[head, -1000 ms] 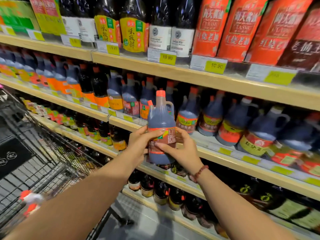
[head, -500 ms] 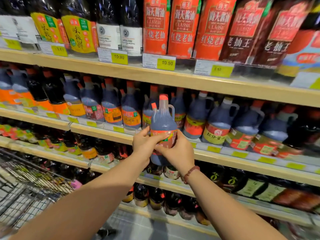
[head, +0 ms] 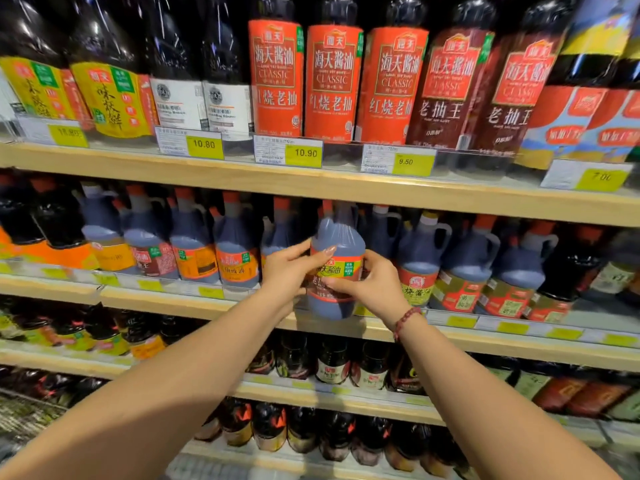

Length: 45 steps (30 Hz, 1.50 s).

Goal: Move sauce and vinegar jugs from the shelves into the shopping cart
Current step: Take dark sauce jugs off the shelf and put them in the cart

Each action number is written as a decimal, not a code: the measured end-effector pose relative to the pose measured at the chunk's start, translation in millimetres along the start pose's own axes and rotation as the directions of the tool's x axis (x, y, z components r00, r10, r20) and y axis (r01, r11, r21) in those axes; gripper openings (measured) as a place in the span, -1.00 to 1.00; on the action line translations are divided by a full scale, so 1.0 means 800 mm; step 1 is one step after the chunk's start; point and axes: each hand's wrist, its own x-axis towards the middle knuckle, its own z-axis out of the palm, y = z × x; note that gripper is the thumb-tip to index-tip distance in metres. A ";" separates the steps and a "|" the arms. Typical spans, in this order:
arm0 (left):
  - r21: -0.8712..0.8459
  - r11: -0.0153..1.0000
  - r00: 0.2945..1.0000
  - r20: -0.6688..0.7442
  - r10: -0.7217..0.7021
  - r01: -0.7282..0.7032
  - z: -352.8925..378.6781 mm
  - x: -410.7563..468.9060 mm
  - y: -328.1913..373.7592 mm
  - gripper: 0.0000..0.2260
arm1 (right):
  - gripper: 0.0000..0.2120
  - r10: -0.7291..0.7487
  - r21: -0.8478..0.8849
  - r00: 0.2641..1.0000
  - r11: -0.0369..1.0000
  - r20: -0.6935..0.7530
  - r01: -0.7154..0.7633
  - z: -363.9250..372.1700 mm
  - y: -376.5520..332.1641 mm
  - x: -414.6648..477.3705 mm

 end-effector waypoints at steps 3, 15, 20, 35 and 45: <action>0.010 1.000 1.000 -0.007 0.016 -0.015 0.003 0.020 0.006 -0.77 | -0.45 0.014 -0.026 1.000 1.000 -0.013 -0.015 -0.005 -0.002 0.022; -0.008 0.993 0.993 -0.010 0.118 -0.118 -0.008 0.061 -0.024 -0.58 | -0.46 -0.011 -0.149 0.999 0.989 -0.034 0.006 0.011 0.013 0.050; -0.047 0.995 0.995 -0.050 0.090 -0.092 -0.012 0.069 -0.045 -0.43 | -0.48 -0.006 -0.134 1.000 0.991 -0.018 0.004 0.018 0.029 0.050; -0.059 0.989 0.986 -0.110 0.128 -0.135 -0.003 0.071 -0.054 -0.54 | -0.47 -0.033 -0.022 0.999 0.999 0.008 0.033 0.024 0.042 0.069; -0.065 0.988 0.982 -0.140 0.128 -0.138 0.001 0.069 -0.059 -0.46 | -0.35 0.004 -0.019 1.000 1.000 -0.001 -0.004 0.026 0.048 0.071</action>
